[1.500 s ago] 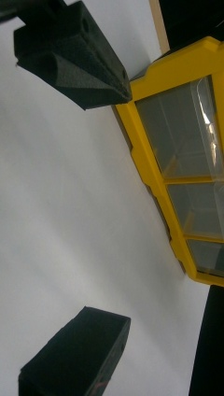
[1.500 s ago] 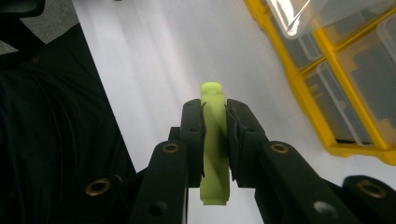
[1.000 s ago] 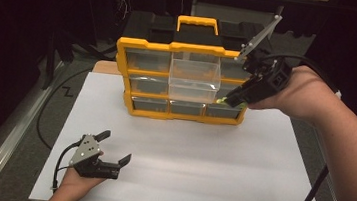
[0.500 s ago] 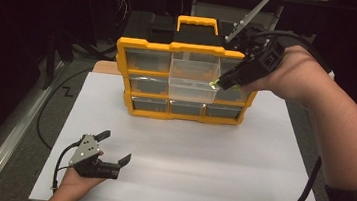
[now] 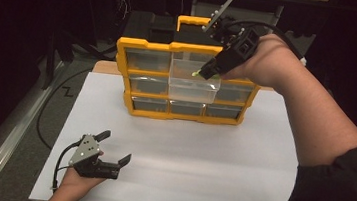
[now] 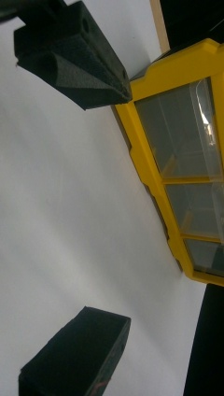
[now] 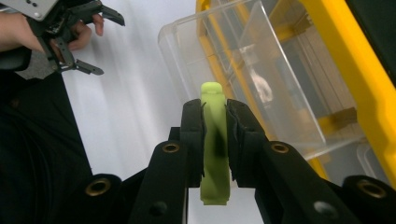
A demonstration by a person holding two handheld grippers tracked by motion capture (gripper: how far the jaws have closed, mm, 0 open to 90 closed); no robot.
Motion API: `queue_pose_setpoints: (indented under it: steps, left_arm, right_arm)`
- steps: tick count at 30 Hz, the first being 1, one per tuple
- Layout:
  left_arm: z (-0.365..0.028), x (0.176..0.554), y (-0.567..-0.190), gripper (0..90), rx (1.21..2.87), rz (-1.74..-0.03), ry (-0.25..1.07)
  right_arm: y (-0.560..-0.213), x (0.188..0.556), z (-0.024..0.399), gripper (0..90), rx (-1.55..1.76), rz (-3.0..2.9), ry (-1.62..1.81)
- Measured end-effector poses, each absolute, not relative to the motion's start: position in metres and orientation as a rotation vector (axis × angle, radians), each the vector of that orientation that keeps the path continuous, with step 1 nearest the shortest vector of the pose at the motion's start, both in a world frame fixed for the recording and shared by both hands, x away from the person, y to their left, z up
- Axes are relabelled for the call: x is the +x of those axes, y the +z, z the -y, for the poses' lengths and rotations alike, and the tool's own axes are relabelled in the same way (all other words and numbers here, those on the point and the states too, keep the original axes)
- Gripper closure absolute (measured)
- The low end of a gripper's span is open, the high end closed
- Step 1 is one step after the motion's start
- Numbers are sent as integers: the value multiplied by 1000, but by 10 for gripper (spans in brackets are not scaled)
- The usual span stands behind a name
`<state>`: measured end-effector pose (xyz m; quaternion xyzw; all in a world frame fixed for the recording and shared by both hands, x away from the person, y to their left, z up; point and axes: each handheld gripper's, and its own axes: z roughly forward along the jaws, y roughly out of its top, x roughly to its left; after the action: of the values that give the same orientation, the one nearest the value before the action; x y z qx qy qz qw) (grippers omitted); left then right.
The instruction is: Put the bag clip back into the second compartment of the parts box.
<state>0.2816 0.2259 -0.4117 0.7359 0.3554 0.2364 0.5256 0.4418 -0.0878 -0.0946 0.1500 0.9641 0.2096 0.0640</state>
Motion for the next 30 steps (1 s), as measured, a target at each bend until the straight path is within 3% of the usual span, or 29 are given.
queue_pose_setpoints:
  steps: [21,30]
  left_arm:
    - [-227,282,-411,2,1756,-848,557]
    - [-226,282,-412,2,1756,-845,556]
  right_arm:
    - [-98,461,64,796,433,-2902,618]
    - [-116,466,62,795,423,-2927,571]
